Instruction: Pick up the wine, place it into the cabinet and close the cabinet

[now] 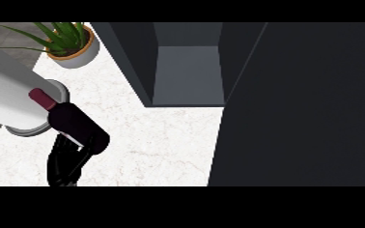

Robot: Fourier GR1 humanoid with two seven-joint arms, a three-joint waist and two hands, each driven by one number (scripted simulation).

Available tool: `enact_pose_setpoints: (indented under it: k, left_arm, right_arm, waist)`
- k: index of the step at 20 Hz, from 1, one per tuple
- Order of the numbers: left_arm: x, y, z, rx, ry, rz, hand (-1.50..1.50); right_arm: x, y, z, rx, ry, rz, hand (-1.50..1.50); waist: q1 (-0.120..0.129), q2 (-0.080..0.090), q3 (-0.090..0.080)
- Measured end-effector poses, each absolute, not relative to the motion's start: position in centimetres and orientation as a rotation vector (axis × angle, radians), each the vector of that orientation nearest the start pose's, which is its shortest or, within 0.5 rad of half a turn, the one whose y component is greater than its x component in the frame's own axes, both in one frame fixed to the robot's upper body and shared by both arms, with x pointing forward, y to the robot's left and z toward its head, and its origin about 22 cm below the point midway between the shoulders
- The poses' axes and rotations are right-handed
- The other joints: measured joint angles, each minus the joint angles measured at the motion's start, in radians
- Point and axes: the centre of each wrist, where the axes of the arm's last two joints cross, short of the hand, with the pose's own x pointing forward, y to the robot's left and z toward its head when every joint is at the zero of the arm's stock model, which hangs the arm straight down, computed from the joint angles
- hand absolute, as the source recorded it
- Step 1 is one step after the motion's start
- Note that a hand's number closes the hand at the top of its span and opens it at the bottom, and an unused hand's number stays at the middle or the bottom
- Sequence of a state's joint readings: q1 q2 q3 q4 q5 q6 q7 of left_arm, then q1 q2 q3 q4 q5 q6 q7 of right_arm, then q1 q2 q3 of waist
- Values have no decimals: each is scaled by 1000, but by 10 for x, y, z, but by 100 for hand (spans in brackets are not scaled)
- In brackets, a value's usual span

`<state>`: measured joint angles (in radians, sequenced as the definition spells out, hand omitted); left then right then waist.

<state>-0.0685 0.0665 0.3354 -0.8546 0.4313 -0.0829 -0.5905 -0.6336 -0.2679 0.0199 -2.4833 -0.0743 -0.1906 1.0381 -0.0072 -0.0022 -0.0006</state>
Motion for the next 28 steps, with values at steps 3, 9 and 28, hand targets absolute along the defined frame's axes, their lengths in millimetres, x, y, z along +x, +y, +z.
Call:
enact_pose_setpoints:
  k: [3, 9, 28]
  left_arm:
    - [203, 307, -141, 103, -1577, 603, 150]
    - [225, 293, -133, 110, -1684, 369, 150]
    - [273, 195, -54, -171, -1966, -24, 150]
  right_arm:
    - [155, -196, 293, 110, -2018, 232, -150]
    - [154, -193, 294, 121, -2022, 243, -150]
    - [158, -199, 290, 95, -2004, 227, -150]
  waist:
    - [-1, 0, 0]
    - [-8, -2, 0]
    - [6, -4, 1]
